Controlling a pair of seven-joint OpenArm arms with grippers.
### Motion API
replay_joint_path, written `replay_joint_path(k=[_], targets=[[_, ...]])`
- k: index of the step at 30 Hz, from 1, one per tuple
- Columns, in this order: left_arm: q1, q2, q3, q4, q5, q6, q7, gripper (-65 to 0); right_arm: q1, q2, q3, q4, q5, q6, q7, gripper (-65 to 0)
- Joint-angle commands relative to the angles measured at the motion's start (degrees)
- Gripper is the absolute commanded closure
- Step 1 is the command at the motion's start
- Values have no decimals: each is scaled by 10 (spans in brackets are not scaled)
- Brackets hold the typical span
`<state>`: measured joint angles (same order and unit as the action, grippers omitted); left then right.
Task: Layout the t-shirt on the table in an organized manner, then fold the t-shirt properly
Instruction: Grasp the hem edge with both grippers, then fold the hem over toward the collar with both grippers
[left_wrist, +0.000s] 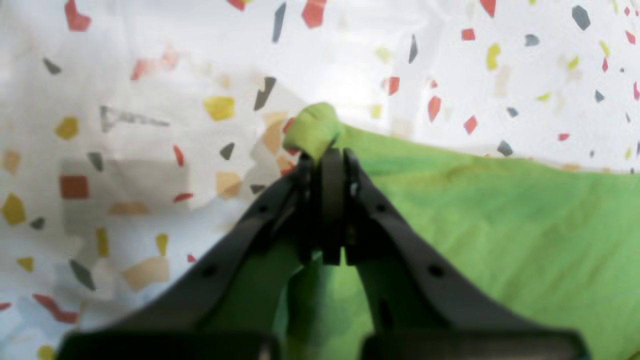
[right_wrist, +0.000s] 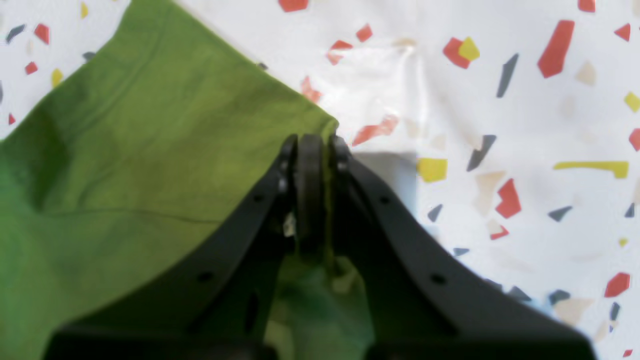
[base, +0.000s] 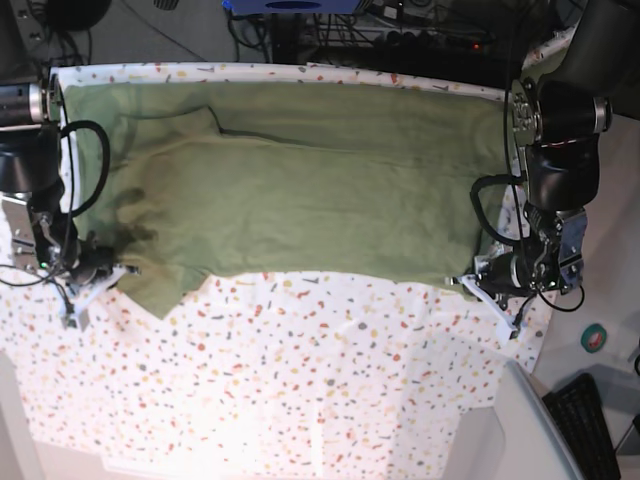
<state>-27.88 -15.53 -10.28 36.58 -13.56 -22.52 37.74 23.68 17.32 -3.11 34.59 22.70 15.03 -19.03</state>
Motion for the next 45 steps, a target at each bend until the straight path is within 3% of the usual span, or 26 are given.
replay_joint_path(k=[1,8,12,19,27,31,35,39,45], targets=[[-11,-8,0,29,-6,-3,0,0,9,10,1,26,6,3,12,0],[47,-8,-2,153,-6,-3,68,0,-50,11,4,147,6,1,12,0],[69,-8,-6,174,-6,-3,71,0,-68,14,5,186,6,1,12,0],[94,-21,-7,181,-7,-3,71,0,-112,49,7,261,6,1,12,0],[157,-17,-8,316,-8,-3,129,0,-163,60,30,313,6,1,12,0],[190,-16,-49,361,-9,-3,136,0,-195,65,31,346,6,1,12,0],[214,-20,-67,388,-48,-4,177,0,-224,63,61,376,6,1,12,0],[250,-34,-64,436,-84,-3,180,0,-250,63,68,405,6,1,11,0],[288,-34,-65,453,-87,-3,180,0,-301,60,68,440,6,1,11,0]])
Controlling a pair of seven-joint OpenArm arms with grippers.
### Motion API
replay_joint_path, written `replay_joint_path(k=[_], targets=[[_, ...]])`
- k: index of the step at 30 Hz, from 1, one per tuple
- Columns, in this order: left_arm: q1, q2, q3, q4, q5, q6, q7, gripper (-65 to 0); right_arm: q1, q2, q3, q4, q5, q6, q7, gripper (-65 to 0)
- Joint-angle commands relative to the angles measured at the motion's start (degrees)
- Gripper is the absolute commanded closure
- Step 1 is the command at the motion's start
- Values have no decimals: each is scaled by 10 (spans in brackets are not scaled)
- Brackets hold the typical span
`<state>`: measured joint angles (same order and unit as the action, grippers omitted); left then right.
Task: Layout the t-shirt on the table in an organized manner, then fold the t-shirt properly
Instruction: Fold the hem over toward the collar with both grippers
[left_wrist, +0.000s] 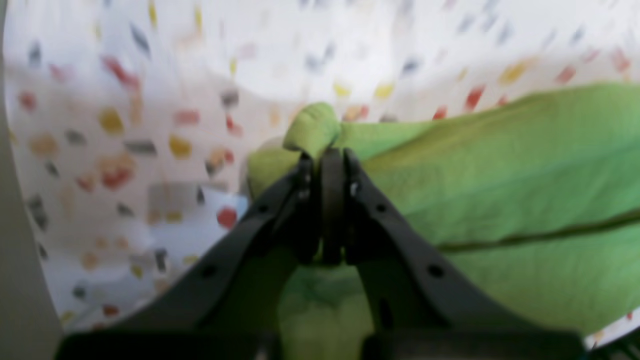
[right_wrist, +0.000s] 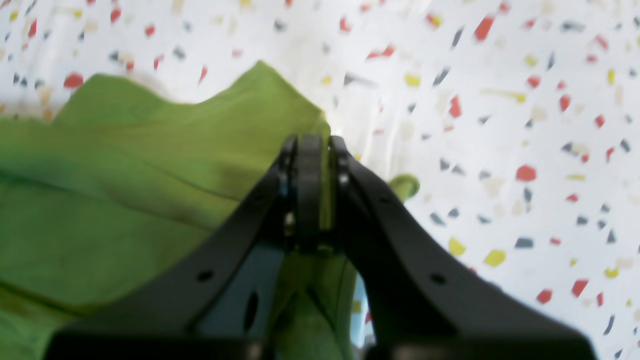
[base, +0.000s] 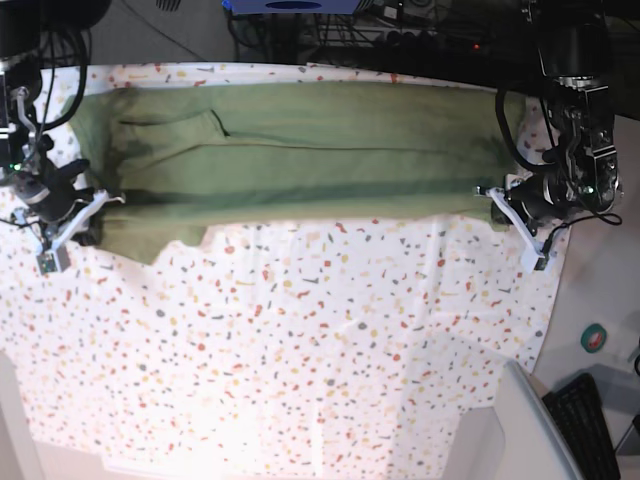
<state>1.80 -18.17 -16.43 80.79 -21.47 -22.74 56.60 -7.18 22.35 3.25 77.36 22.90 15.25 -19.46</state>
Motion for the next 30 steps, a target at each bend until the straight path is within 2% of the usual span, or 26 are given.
replay_joint_path(k=[1,8,13,19,25,30], targets=[[-1,-8,-4,11,-8,-1,-11,0,1,9,4,17,4,-2,16,0],[40,-9,-2,48,-4,-1,-13,0,-53,7,24,50,6,-2,10,0],[62,-9,-1,63,-4,-1,-13,0,-68,-23,68,69,4,-1,-58,0],[71,-9,0,58,-3,1,-13,0,-70,-41,72,65,4,-1,-65,0],[79,2,1,58,57,0,-13,0,-75,-45,73,63,4,-1,-65,0],[80,5,43,58,89,1,-13,0,-76,-45,76,35,4,-2,-65,0]])
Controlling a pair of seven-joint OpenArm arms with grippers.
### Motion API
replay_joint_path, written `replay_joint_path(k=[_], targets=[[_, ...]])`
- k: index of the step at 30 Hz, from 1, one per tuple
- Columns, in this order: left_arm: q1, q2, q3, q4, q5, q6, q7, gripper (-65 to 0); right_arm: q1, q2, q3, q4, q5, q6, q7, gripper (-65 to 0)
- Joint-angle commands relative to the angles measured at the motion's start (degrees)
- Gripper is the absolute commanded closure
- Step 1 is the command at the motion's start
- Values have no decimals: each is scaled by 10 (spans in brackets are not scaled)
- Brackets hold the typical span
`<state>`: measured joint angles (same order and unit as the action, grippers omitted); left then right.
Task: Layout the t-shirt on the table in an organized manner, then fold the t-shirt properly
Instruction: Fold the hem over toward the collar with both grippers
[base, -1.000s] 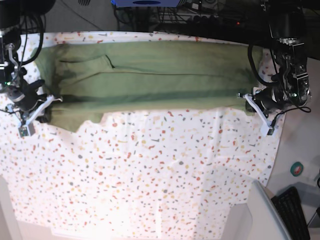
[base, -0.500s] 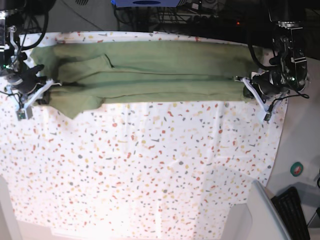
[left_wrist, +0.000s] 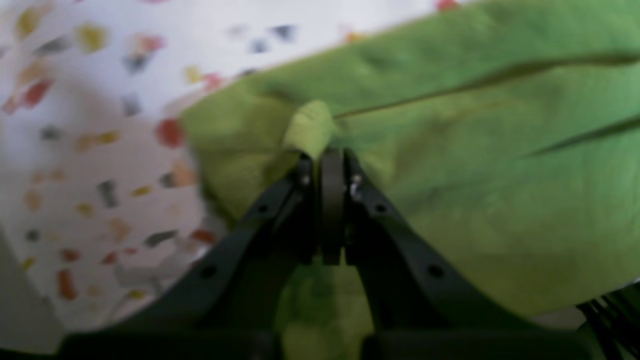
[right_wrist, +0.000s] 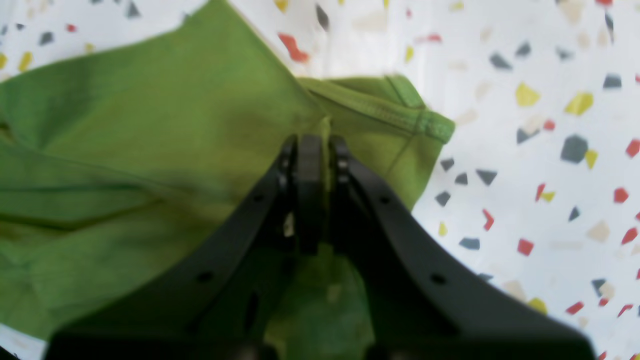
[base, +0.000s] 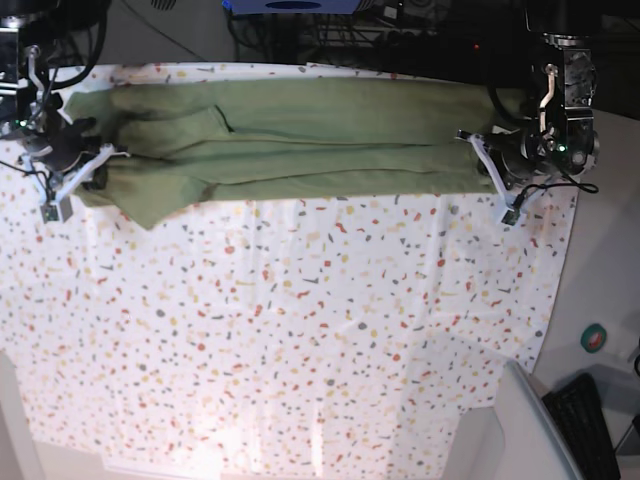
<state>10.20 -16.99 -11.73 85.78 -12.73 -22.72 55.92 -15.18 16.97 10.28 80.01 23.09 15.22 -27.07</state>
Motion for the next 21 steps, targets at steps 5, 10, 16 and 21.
replay_joint_path(k=[5,10,16,21], targets=[[-7,-5,17,8,15,2,-7,0,1,9,6,0,2,-1,11,0],[-9,-5,18,8,16,2,-7,0,-6,9,7,1,2,-2,11,0],[-9,-9,17,9,16,2,-4,0,-20,9,7,17,3,-68,11,-206],[-6,-10,10,17,16,2,-3,-188,-36,9,30,56,2,-74,11,-270]])
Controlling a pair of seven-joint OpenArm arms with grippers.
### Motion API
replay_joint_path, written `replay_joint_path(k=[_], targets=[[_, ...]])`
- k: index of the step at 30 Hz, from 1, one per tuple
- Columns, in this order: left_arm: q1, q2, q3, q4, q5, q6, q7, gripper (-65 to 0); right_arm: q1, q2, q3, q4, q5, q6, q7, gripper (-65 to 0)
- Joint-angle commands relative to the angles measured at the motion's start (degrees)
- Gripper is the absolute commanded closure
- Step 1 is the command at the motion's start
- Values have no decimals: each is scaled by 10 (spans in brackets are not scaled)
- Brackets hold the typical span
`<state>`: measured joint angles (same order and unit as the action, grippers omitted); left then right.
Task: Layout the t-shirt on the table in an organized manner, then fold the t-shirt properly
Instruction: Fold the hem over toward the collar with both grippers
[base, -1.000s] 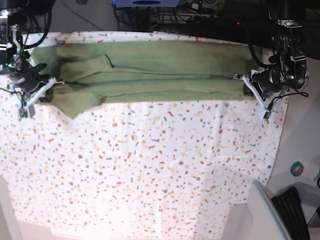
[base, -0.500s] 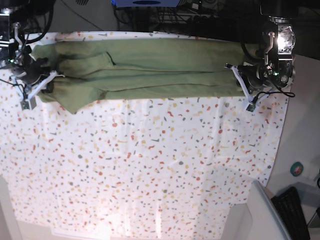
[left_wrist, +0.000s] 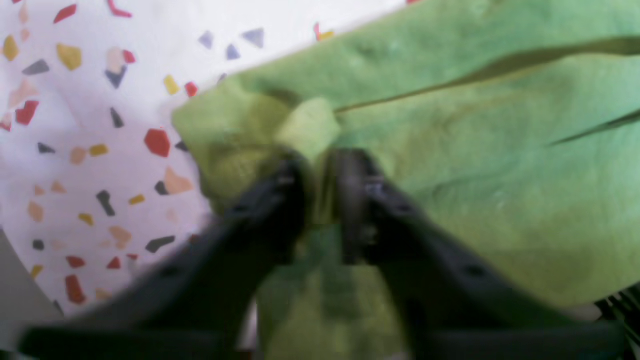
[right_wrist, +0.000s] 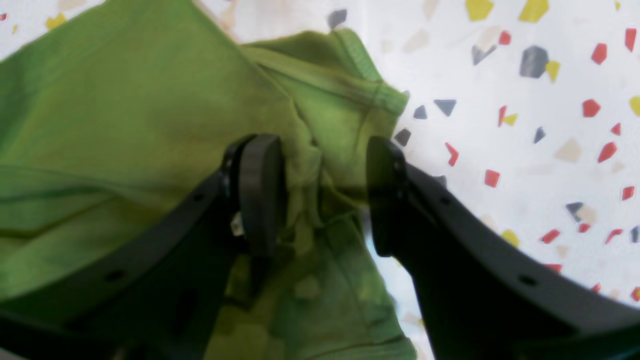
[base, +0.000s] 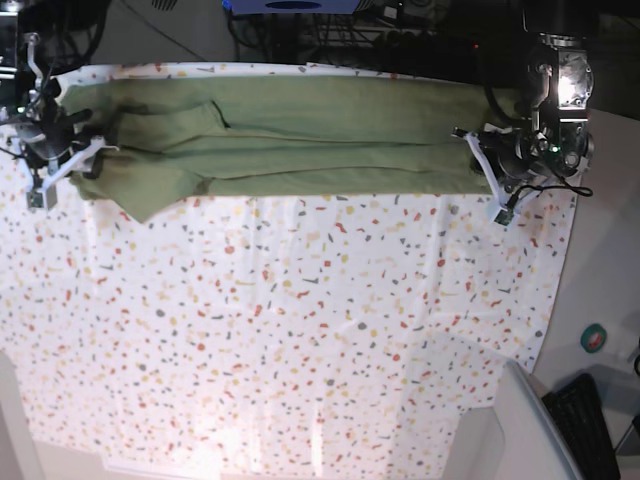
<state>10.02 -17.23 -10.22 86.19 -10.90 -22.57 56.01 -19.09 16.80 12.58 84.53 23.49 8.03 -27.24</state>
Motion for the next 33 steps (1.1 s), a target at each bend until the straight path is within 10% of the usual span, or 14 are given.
replay_joint_path(k=[1,6,14,19,33], targets=[[-3,-7,-8,18,-2,0,-4,-239,-5,11,14,19,-1,-2,13,-270],[23,-6,-79,93,-3,0,-3,-416,-50,11,45,93,-1,-2,13,-270],[75,18,-157,190,-72,-2,-3,-410,-77,-25,43,155,-1,-2,14,-264],[65,55,-149,142,-114,-2,-8,-21,-51,-63,35,145,-1,2,14,-27],[34,63,-158,-45,-33,0,-91,0,16,-37,7,-34,-2,2,15,0]])
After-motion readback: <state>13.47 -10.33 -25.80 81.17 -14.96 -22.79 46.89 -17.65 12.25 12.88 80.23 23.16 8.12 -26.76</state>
